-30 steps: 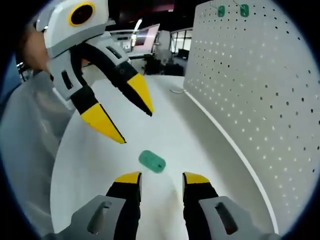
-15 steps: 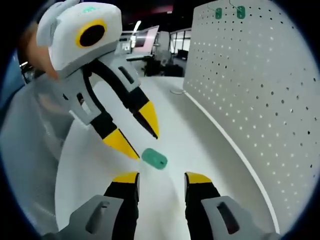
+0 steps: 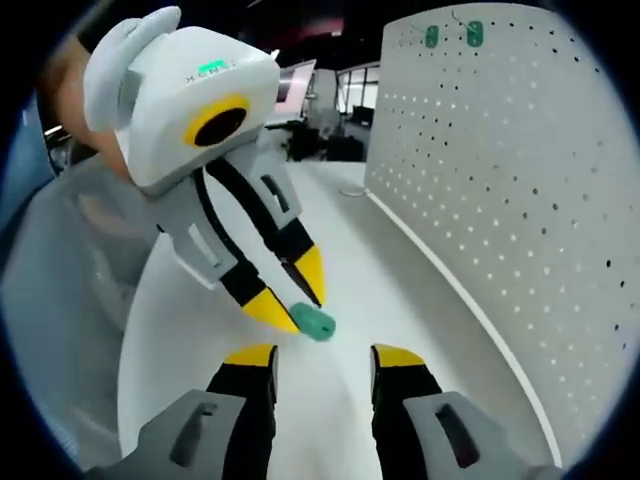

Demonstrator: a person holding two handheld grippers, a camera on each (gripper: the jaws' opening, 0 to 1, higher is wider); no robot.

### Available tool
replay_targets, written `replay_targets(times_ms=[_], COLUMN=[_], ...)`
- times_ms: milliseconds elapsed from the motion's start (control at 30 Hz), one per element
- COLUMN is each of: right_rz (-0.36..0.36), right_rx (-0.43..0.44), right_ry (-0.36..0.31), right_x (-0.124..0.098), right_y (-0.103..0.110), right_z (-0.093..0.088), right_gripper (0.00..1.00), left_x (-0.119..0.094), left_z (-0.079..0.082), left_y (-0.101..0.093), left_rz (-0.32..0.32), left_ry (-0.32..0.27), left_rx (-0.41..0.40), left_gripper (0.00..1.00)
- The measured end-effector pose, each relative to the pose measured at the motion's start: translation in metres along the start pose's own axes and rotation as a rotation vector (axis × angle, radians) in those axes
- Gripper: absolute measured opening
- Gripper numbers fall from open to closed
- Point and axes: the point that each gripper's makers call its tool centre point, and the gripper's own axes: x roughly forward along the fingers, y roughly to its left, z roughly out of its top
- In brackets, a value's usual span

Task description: Insert the hook assembly into the mounting plate slot until the hook locks in place.

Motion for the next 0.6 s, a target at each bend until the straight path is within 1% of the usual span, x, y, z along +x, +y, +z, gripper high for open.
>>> replay_targets(times_ms=[200, 600], right_rz=[-0.003, -0.010], right_rx=[0.015, 0.037], right_ry=[-0.010, -0.018], right_x=[0.000, -0.003], right_y=[0.000, -0.004], right_z=[-0.002, -0.007], right_gripper=[0.36, 0.36], left_x=[0.006, 0.013], left_z=[-0.005, -0.009], left_y=[0.002, 0.002], left_rz=[-0.005, -0.014], left_ry=[0.032, 0.062], left_rx=[0.004, 0.007], left_gripper=[0.13, 0.11])
